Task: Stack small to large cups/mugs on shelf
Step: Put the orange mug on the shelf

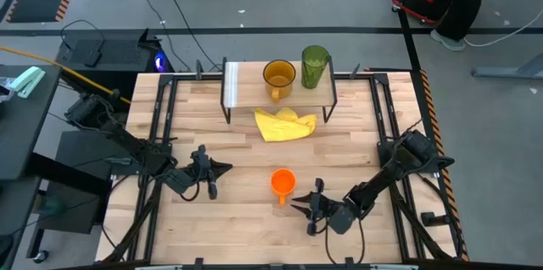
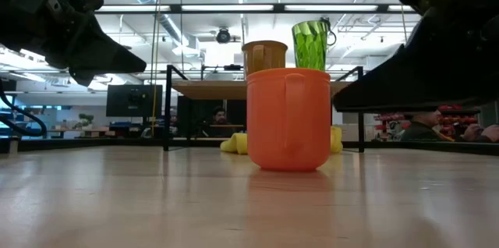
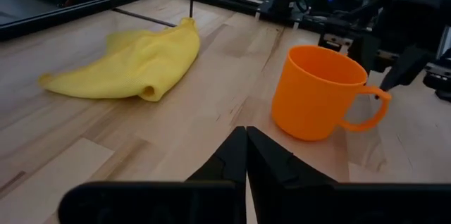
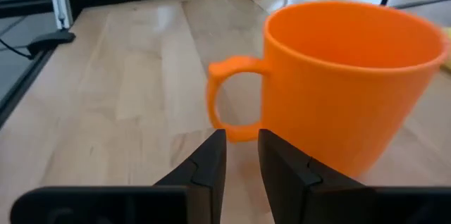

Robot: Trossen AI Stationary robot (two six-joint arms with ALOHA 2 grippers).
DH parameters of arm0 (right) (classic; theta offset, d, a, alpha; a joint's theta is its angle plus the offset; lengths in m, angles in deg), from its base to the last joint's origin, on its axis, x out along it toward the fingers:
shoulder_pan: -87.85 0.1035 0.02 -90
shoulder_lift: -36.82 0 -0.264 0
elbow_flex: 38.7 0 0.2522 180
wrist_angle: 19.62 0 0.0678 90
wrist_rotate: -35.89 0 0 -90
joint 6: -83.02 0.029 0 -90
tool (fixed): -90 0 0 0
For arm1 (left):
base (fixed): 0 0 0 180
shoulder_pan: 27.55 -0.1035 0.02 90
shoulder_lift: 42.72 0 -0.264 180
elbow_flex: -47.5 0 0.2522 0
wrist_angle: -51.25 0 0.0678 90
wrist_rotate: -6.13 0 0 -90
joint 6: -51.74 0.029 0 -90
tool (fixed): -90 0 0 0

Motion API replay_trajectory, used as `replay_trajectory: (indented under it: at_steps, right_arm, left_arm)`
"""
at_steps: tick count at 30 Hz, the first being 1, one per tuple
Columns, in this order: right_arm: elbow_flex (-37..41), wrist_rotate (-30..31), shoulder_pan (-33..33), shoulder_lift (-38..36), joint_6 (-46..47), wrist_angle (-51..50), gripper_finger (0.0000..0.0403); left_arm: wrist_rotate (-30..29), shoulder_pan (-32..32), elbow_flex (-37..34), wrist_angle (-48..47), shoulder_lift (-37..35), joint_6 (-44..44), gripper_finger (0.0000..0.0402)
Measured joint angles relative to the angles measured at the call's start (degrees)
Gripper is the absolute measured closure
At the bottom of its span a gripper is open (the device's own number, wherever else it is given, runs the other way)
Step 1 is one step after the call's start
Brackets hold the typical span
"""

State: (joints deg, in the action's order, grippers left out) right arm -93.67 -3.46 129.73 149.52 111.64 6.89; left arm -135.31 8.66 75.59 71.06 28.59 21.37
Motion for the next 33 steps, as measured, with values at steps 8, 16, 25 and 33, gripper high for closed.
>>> replay_trajectory:
  at_steps: [8,16,25,33]
  right_arm:
    - [0.0,-1.85,-0.5,1.8,-1.85,5.04,0.0311]
    - [-1.63,-2.77,-0.69,1.84,-5.52,6.21,0.0312]
    - [-2.84,-5.69,-3.66,4.45,-4.68,6.5,0.0312]
    - [-4.48,-9.62,-4.92,6.88,-7.55,9.16,0.0312]
  left_arm:
    - [0.2,0.04,0.0,-0.39,0.0,-0.02,0.0376]
    - [0.22,0.04,0.0,-0.4,0.0,-0.39,0.0383]
    - [0.26,0.04,0.0,-0.62,-0.01,-0.46,0.0383]
    - [0.28,0.04,0.0,-0.76,0.0,-0.52,0.0381]
